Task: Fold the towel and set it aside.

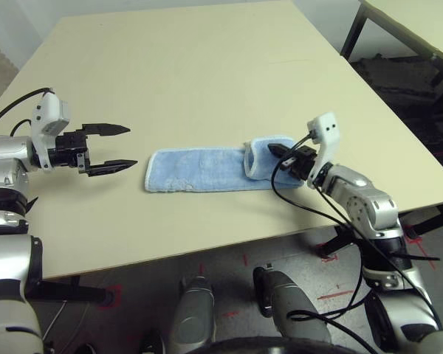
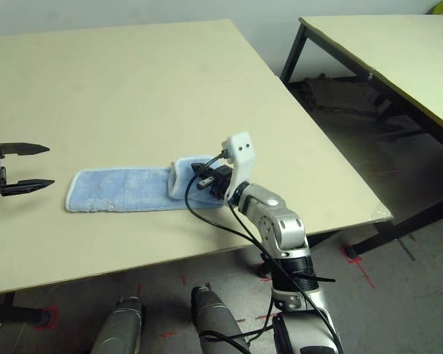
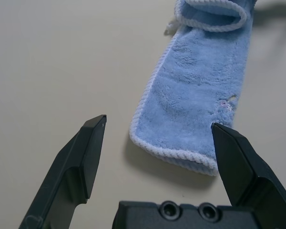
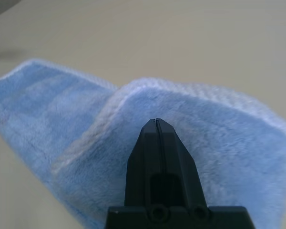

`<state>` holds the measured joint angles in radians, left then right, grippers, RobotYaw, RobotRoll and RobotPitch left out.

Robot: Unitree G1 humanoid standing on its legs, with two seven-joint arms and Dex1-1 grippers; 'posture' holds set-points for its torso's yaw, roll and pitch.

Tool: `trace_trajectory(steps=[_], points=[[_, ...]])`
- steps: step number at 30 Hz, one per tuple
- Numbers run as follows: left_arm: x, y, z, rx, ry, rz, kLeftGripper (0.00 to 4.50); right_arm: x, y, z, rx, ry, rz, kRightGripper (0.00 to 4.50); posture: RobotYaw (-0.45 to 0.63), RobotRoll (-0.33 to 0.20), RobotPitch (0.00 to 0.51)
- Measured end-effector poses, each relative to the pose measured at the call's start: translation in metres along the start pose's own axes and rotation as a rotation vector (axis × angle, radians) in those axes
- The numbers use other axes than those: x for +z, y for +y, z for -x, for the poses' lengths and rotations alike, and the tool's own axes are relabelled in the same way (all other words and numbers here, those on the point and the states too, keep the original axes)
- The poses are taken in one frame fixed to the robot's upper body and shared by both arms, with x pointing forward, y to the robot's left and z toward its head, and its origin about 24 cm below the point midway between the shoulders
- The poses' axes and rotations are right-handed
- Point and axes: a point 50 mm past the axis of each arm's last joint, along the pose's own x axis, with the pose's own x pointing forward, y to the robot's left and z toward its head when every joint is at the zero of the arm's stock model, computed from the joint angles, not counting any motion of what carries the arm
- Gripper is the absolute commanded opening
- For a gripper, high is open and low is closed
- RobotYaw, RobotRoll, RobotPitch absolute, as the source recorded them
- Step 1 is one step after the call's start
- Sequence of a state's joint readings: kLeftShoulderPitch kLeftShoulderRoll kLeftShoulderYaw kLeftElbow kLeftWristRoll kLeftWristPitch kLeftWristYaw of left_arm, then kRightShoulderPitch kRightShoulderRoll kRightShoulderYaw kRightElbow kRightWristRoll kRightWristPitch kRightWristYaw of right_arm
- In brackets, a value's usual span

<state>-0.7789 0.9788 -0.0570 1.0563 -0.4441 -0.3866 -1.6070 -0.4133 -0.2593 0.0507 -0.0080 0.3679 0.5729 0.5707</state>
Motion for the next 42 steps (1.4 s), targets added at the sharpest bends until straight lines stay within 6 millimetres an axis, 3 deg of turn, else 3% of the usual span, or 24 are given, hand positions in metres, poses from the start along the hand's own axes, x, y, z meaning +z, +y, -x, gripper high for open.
trace_trajectory(steps=[5,11,19,25,32,36,42], points=[[0.0,0.0,-0.001,-0.001,-0.006,0.003,4.5,-0.014,0.005,-0.01,0.028,0.055,-0.021,0.02,0.02,0.0,0.146],[0.0,0.0,-0.001,0.004,-0.011,0.005,4.5,-0.014,0.029,-0.022,0.204,0.075,-0.04,0.02,0.03,0.0,0.15],[-0.001,0.0,-0.001,0.004,-0.002,0.008,4.5,0.012,0.054,-0.023,0.389,0.025,-0.059,0.02,0.03,0.0,0.151],[0.0,0.001,0.001,0.015,-0.009,0.007,4.5,0.044,0.029,-0.01,0.309,-0.019,0.005,0.02,0.02,0.0,0.154],[0.0,0.001,0.0,0.015,-0.014,0.008,4.5,0.048,0.013,0.001,0.235,0.018,0.064,0.02,0.02,0.0,0.155],[-0.001,0.0,-0.001,0.014,-0.016,0.009,4.5,0.038,0.005,0.0,0.163,0.052,0.078,0.02,0.02,0.0,0.154],[0.0,0.001,-0.001,0.017,-0.019,0.009,4.5,0.003,-0.016,-0.006,-0.004,0.129,0.073,0.02,0.03,0.0,0.154]])
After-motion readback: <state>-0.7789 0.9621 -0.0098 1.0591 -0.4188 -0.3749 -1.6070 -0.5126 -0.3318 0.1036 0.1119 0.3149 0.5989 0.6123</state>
